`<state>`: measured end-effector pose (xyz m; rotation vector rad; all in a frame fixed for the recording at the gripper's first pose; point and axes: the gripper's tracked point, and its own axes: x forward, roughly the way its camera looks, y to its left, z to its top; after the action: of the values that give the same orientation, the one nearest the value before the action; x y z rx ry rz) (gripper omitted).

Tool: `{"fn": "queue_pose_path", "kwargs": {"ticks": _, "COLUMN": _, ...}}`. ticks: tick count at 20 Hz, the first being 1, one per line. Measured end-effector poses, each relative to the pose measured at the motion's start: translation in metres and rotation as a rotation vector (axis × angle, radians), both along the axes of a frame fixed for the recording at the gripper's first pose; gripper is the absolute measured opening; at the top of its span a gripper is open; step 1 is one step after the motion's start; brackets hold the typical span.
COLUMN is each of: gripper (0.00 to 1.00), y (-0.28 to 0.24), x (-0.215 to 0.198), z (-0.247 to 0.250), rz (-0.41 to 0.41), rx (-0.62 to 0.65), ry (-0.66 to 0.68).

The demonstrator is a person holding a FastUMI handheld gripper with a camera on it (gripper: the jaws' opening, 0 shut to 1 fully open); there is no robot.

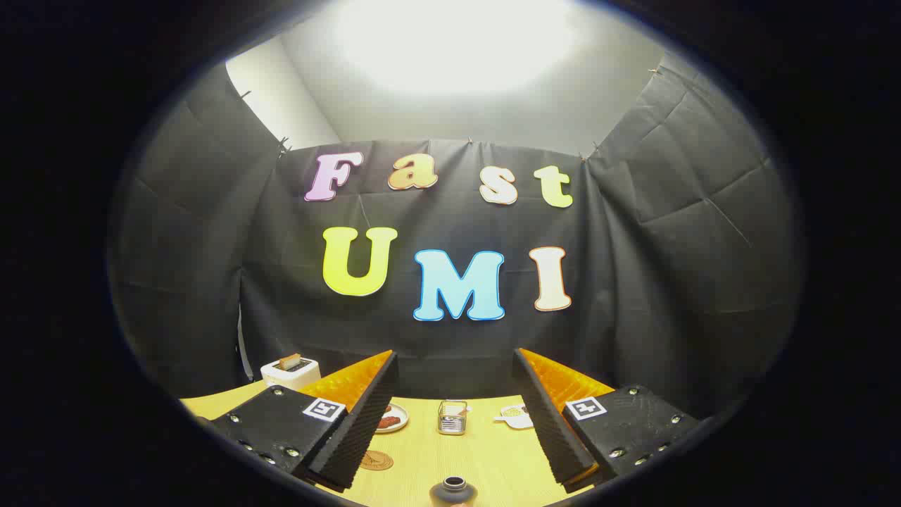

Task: Take the bottle from table, then pour the juice into the cup, finally place the bottle on the coaster

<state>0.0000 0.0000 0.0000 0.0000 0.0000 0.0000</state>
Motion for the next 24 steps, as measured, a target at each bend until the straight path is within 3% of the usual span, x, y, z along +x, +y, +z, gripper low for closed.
{"fn": "queue_pose_path", "kwargs": {"ticks": 24, "gripper": 0.98, "y": 0.000, "x": -0.001, "z": -0.003, "rz": 0.027, "rx": 0.020, "ry": -0.030}}
